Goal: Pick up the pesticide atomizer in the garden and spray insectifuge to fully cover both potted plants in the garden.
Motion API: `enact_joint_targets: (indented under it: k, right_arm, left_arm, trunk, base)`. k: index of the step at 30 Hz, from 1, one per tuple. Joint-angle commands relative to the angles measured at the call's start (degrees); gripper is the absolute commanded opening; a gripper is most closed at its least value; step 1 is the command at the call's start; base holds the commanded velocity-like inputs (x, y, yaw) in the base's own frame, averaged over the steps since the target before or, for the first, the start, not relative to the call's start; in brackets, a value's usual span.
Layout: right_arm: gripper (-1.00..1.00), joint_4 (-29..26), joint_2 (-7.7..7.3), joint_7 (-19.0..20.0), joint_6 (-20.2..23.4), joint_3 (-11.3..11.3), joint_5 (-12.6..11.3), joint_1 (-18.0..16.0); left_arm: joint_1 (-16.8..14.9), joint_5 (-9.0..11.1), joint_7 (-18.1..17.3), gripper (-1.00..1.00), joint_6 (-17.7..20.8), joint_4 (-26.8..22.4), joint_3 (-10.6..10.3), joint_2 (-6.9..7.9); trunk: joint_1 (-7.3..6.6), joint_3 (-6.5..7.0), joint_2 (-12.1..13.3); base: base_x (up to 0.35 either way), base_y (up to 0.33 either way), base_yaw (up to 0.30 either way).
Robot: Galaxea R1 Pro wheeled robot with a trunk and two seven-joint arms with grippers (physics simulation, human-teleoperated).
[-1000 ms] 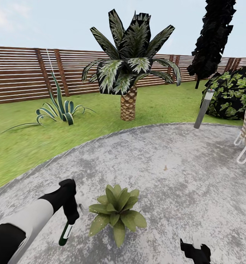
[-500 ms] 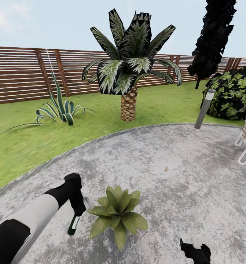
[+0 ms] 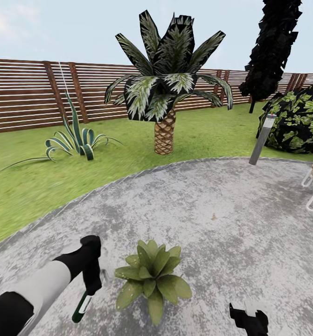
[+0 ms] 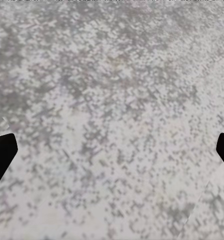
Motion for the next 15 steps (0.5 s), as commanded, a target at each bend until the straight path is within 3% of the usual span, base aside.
enact_joint_targets:
  k: [1,8,15]
  right_arm:
    - [1.00,0.09,-0.01,-0.32,-0.20,-0.31,0.61,-0.07]
    - [1.00,0.07,-0.02,-0.32,-0.20,-0.32,0.61,-0.04]
    - [1.00,0.08,-0.01,-0.32,-0.20,-0.31,0.61,-0.07]
  left_arm:
    - [0.51,-0.25,-0.21,-1.00,0.59,-0.09,-0.06,0.03]
    - [1.00,0.41,-0.09,-1.00,0.87,0.31,0.52,0.13]
    - [1.06,0.40,0.37,-1.00,0.73,1.70,3.30,0.11]
  trunk:
    - [-0.02,-0.05,-0.02]
    - [-0.02,-0.05,-0.02]
    - [-0.02,-0.05,-0.02]
  base:
    - [0.000,0.000,0.000]
    - [0.019,0.000,0.000]
    - [0.213,0.000,0.000]
